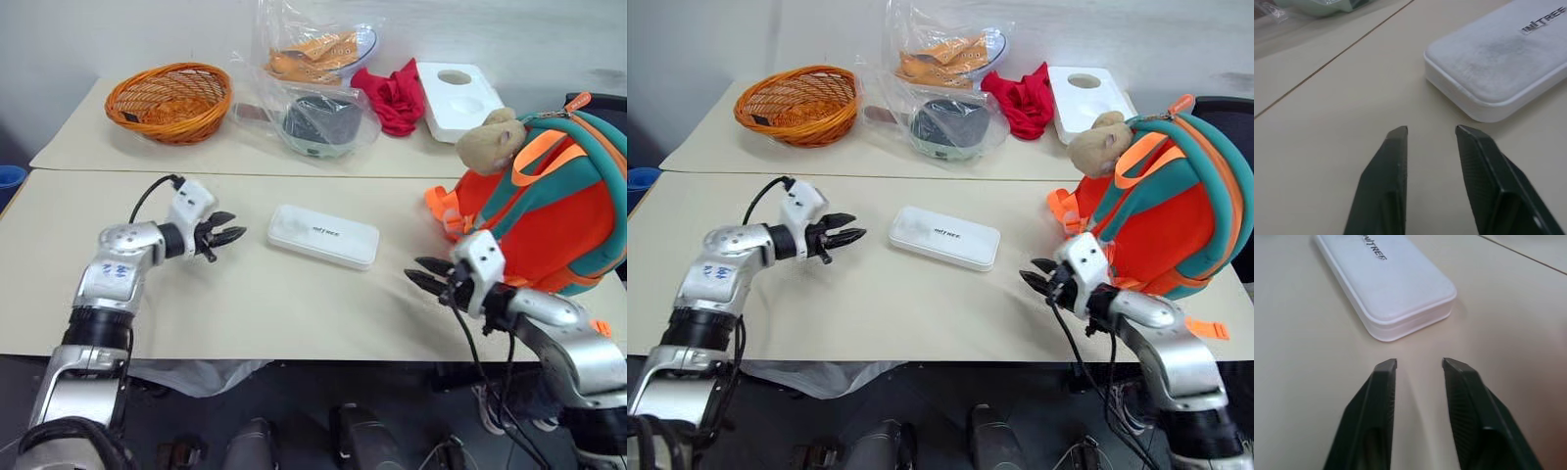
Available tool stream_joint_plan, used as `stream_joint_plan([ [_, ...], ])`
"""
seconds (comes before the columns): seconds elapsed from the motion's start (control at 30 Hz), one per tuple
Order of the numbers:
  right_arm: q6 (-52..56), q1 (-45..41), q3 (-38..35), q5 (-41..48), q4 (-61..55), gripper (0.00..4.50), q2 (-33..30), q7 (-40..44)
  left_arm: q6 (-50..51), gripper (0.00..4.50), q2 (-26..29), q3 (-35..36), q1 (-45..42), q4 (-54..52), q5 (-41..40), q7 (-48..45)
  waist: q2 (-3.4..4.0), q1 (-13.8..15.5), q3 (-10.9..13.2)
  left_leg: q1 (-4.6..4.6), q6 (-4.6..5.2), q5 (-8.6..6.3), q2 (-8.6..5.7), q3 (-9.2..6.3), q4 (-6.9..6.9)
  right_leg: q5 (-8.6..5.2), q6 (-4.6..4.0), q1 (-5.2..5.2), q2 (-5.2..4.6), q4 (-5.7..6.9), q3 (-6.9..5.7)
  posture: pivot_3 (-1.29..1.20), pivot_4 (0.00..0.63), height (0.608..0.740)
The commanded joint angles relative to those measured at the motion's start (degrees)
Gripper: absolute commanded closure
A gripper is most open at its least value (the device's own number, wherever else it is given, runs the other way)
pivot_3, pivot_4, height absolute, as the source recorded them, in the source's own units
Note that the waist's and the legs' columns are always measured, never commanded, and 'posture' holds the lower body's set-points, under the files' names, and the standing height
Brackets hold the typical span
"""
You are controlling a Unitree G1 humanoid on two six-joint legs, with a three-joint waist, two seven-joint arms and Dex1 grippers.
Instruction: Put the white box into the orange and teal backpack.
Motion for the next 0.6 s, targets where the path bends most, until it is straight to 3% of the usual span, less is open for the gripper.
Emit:
stream_joint_plan([
  [0.03, -1.86, -4.58, 2.32, -3.48, 3.97, 4.42, 1.1, -0.45, -5.04, 4.01, -1.62, -1.5, -4.56, 7.35, 4.14, 1.83, 0.0, 0.01, 0.0, 0.02, -0.05, 0.03, 0.01, 0.02, 0.01, 0.0, 0.0, 0.01, 0.01, 0.01, 0.0, 0.0, 0.15, 0.74],
  [0.1, -2.23, -6.75, 3.81, -5.21, 6.49, 4.5, 1.6, -0.41, -6.12, 4.48, -3.06, -1.94, -6.62, 10.97, 5.4, 2.66, 0.0, 0.08, 0.0, -0.02, -0.05, 0.03, 0.0, 0.06, 0.04, 0.0, 0.0, -0.05, 0.0, 0.05, -0.01, 0.0, 0.15, 0.74],
  [0.37, -2.74, -14.21, 6.28, -10.22, 15.92, 4.5, 7.21, -3.53, -9.18, 4.48, -9.11, -2.65, -9.64, 16.9, 7.01, 3.24, 0.0, 0.11, 0.0, -0.09, -0.12, 0.07, 0.02, 0.16, 0.13, 0.0, 0.01, -0.18, -0.01, 0.21, -0.03, 0.0, 0.15, 0.74],
  [0.6, -3.86, -15.92, 6.29, -13.39, 19.8, 4.5, 7.76, -3.88, -4.68, 4.48, -10.54, -2.33, -7.14, 9.9, 4.3, -2.67, 0.0, 0.04, 0.0, -0.08, -0.17, 0.1, 0.02, 0.19, 0.15, 0.0, 0.01, -0.21, 0.0, 0.28, -0.04, 0.0, 0.15, 0.74],
])
